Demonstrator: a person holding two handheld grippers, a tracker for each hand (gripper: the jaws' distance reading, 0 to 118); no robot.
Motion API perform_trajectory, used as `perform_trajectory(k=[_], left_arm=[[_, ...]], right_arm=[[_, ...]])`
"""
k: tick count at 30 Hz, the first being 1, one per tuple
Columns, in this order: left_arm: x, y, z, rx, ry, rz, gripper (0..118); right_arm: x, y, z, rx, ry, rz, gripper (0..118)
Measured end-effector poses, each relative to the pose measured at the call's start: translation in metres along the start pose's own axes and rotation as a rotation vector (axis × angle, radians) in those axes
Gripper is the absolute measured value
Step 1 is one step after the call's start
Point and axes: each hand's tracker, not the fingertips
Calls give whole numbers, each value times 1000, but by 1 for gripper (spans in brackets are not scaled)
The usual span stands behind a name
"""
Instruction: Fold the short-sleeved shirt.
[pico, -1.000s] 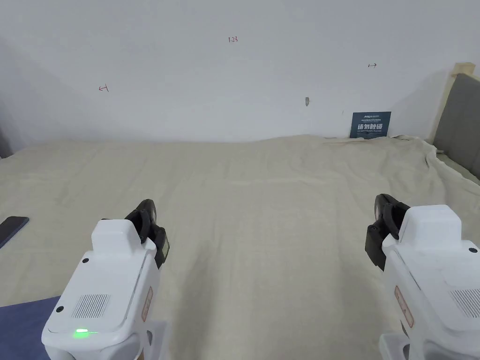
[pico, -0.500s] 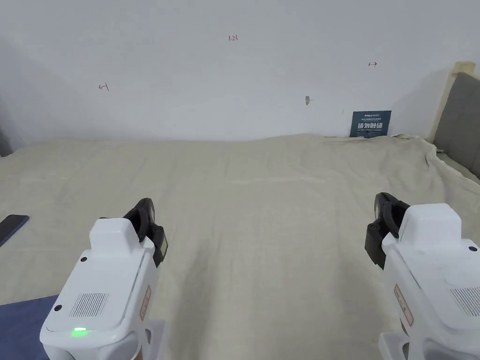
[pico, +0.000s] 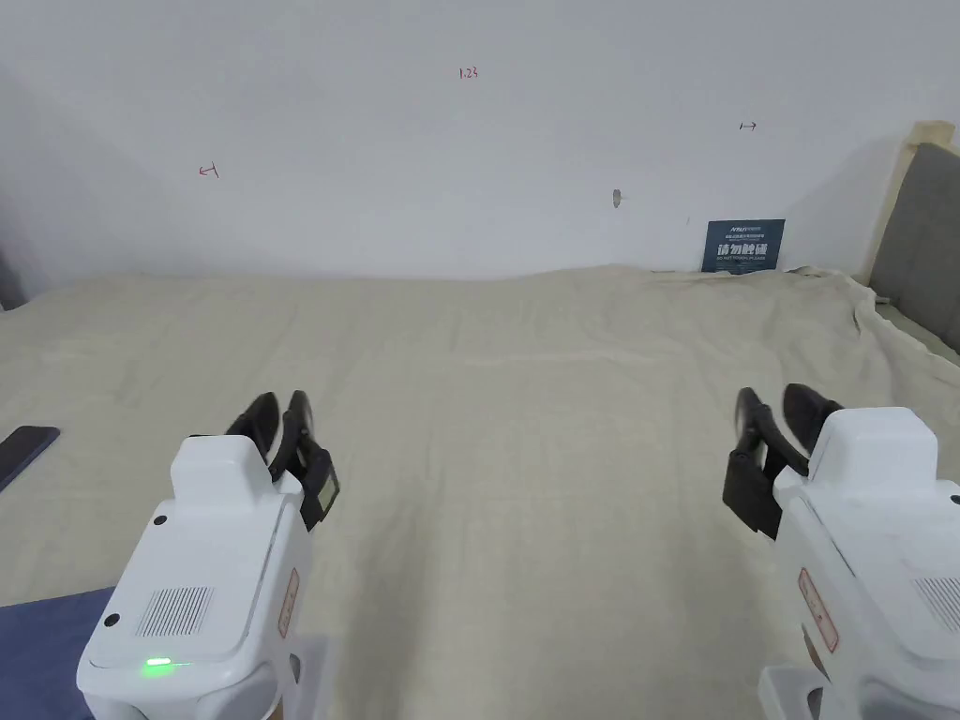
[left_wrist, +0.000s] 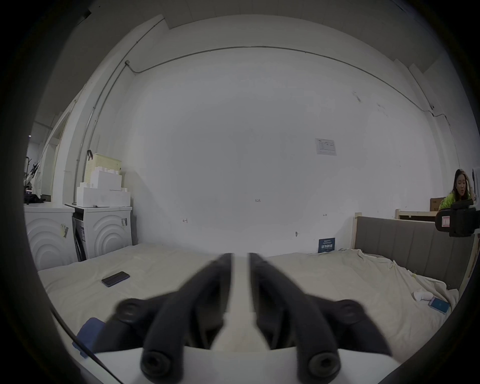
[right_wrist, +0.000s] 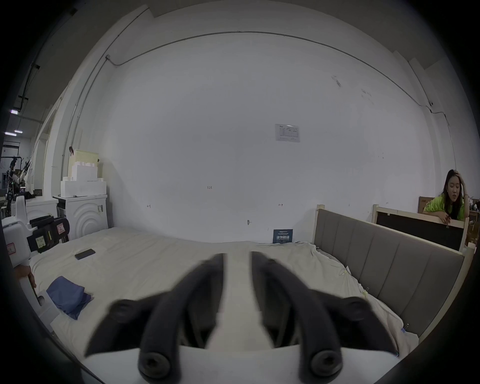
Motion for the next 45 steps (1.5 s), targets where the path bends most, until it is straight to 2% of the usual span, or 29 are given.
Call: perform_trajectory(k=[1, 2, 3, 4, 6, 12, 45], left_arm=[[-1, 0, 0, -1, 1, 7, 45], [-4, 0, 0, -4, 0, 25, 68], [-6, 1, -1, -8, -3, 39, 85], [-7, 1, -1, -15, -5, 42, 104], [-9, 0, 0, -12, -5, 48, 118], [-10, 0, 3, -3, 8, 33, 118], [-9, 1, 3, 9, -3, 13, 118]], right_arm=[[1, 0, 0, -5, 4, -2, 57], [1, 0, 0, -8, 3, -4, 77], [1, 0, 0, -5, -1, -4, 93], [1, 0, 1, 2, -7, -3, 105], [2, -1, 3, 17, -17, -1, 109], [4, -2, 3, 17, -26, -10, 118], [1, 0, 4, 38, -31, -17, 118]])
